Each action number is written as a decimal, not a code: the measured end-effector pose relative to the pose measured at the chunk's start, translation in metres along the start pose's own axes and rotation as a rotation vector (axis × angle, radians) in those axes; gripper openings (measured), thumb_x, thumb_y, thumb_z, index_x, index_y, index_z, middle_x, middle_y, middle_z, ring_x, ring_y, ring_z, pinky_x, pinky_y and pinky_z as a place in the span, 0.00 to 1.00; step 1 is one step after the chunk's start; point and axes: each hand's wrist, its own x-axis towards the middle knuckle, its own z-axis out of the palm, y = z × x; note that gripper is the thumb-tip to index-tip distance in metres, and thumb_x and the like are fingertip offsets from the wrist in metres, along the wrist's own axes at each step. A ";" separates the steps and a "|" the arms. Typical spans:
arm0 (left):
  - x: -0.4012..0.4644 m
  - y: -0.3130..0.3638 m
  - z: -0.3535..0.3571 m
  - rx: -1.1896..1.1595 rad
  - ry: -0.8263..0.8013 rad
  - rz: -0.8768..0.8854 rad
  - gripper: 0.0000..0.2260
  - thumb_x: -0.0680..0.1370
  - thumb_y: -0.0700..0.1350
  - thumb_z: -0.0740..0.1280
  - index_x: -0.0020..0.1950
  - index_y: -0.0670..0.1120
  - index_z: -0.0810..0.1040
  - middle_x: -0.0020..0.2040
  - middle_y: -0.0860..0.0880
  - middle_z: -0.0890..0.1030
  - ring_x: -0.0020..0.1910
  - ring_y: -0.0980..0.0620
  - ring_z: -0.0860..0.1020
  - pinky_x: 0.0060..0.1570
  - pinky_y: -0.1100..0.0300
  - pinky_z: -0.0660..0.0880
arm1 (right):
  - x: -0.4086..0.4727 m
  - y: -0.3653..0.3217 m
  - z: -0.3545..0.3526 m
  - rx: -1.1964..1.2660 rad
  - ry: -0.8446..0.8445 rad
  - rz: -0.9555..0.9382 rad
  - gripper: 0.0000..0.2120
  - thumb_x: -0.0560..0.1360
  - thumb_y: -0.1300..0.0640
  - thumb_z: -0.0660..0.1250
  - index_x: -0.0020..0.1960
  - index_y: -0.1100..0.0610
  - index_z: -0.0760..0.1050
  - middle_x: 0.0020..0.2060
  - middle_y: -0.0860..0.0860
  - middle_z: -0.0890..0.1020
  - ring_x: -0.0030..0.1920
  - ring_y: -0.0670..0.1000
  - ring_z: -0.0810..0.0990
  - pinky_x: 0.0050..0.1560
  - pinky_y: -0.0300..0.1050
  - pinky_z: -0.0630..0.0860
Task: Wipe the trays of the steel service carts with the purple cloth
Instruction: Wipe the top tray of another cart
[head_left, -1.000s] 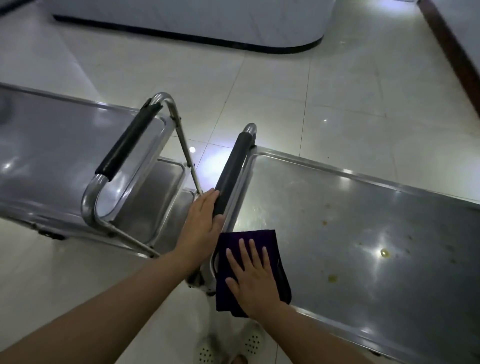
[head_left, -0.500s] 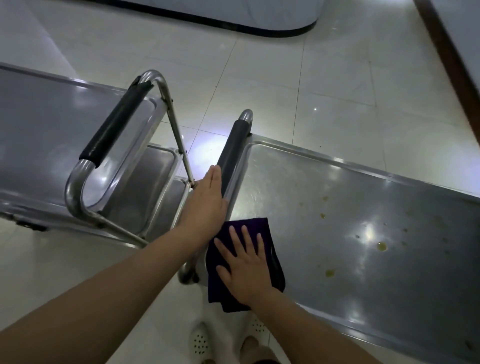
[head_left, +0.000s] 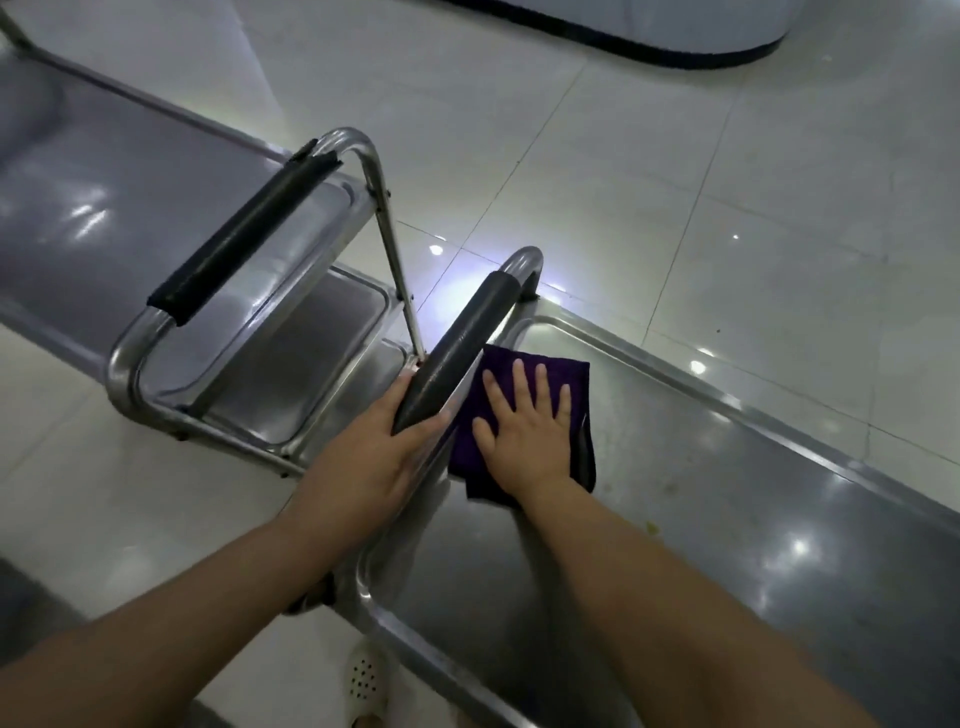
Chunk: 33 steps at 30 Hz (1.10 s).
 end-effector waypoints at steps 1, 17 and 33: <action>0.000 0.000 -0.001 0.033 -0.001 0.006 0.20 0.79 0.56 0.51 0.66 0.56 0.75 0.74 0.40 0.64 0.59 0.40 0.78 0.47 0.52 0.78 | 0.010 0.007 -0.004 0.001 -0.002 -0.006 0.29 0.80 0.38 0.44 0.78 0.42 0.41 0.79 0.52 0.43 0.77 0.57 0.36 0.73 0.62 0.33; -0.006 0.005 0.016 -0.017 0.033 -0.039 0.18 0.76 0.42 0.68 0.64 0.56 0.77 0.75 0.44 0.62 0.66 0.41 0.71 0.61 0.49 0.69 | 0.021 0.051 -0.018 0.010 0.029 0.228 0.29 0.80 0.39 0.42 0.78 0.45 0.39 0.78 0.53 0.42 0.77 0.58 0.36 0.74 0.63 0.36; -0.027 0.021 0.016 0.411 0.076 0.236 0.23 0.78 0.38 0.62 0.73 0.43 0.64 0.77 0.39 0.54 0.77 0.43 0.52 0.73 0.50 0.54 | -0.187 -0.074 0.052 0.085 0.052 0.170 0.30 0.76 0.40 0.49 0.76 0.49 0.59 0.75 0.57 0.63 0.75 0.63 0.57 0.71 0.65 0.50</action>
